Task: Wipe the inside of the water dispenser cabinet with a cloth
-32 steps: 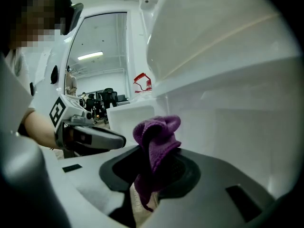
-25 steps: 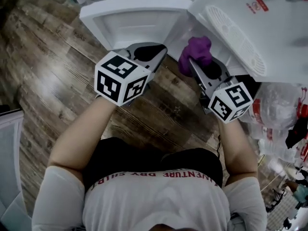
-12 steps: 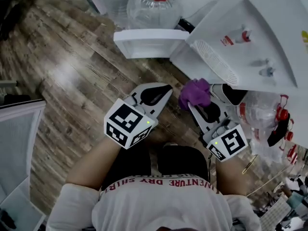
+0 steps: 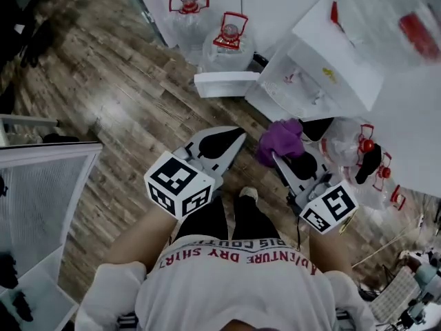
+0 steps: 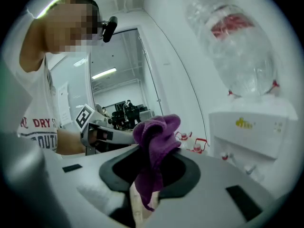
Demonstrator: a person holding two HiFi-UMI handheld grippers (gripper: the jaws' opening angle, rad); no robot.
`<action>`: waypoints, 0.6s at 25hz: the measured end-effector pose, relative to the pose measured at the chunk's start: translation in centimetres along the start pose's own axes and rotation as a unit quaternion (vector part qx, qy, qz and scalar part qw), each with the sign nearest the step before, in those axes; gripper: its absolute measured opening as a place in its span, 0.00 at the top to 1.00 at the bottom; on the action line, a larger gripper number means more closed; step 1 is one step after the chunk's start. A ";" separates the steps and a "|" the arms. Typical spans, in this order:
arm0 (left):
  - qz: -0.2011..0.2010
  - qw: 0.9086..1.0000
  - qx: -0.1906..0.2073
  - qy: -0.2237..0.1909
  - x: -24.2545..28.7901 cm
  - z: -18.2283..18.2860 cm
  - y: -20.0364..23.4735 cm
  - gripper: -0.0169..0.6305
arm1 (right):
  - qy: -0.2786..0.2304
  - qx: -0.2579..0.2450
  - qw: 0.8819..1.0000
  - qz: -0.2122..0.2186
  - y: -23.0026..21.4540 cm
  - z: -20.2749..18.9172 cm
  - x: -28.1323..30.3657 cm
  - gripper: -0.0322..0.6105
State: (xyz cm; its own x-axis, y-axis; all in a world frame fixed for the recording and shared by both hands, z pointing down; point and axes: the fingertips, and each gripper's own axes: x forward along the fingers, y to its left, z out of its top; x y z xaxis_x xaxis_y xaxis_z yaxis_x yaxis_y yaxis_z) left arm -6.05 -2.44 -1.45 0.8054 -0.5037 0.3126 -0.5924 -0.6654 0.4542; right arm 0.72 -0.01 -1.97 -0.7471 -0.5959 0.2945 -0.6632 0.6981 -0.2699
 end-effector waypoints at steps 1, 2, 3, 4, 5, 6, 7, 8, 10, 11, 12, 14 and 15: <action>-0.007 1.000 0.004 0.000 -1.0 1.7 -1.4 0.92 | -0.009 -0.003 1.000 -0.001 1.2 2.1 -0.9 0.79; -0.012 1.000 0.011 -0.002 -1.8 3.3 -2.7 0.92 | -0.016 -0.010 1.000 -0.003 2.4 4.0 -1.7 0.79; -0.016 1.000 0.021 -0.003 -2.6 4.8 -4.1 0.92 | -0.021 -0.020 1.000 -0.005 3.4 5.9 -2.5 0.79; -0.021 0.999 0.033 -0.005 -3.4 6.1 -5.5 0.92 | -0.025 -0.032 0.999 -0.007 4.2 7.6 -3.4 0.79; -0.025 0.999 0.045 -0.007 -4.2 7.2 -7.0 0.92 | -0.030 -0.044 0.999 -0.009 5.0 9.1 -4.4 0.79; -0.029 0.998 0.055 -0.010 -5.1 8.1 -8.6 0.92 | -0.036 -0.053 0.998 -0.008 5.8 10.6 -5.5 0.79; -0.032 0.997 0.064 -0.014 -5.9 8.7 -10.2 0.92 | -0.045 -0.059 0.997 -0.006 6.6 11.8 -6.8 0.79; -0.031 0.997 0.071 -0.018 -6.6 9.2 -11.8 0.92 | -0.054 -0.063 0.997 -0.004 7.3 12.9 -8.2 0.79; -0.025 0.996 0.076 -0.030 -7.7 9.8 -14.8 0.92 | -0.075 -0.070 0.995 0.003 8.5 14.7 -11.0 0.79; -0.024 0.996 0.075 -0.037 -8.0 10.1 -16.2 0.92 | -0.086 -0.073 0.994 0.007 9.0 15.5 -12.4 0.79; -0.025 0.996 0.075 -0.046 -8.2 10.4 -17.7 0.92 | -0.097 -0.073 0.993 0.011 9.5 16.1 -13.7 0.79; -0.028 0.995 0.077 -0.059 -8.6 10.5 -20.6 0.92 | -0.116 -0.067 0.991 0.018 10.5 16.7 -16.3 0.79; -0.029 0.994 0.079 -0.063 -8.8 10.4 -21.9 0.92 | -0.122 -0.066 0.990 0.021 11.1 16.7 -17.5 0.79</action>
State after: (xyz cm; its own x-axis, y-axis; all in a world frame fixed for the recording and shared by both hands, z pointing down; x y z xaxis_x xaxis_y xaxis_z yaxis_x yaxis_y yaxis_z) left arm -0.35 10.87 -22.81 0.8352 -0.5206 0.1773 -0.5488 -0.7689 0.3281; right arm 5.72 11.50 -25.46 -0.7731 -0.6323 0.0504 -0.6317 0.7604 -0.1510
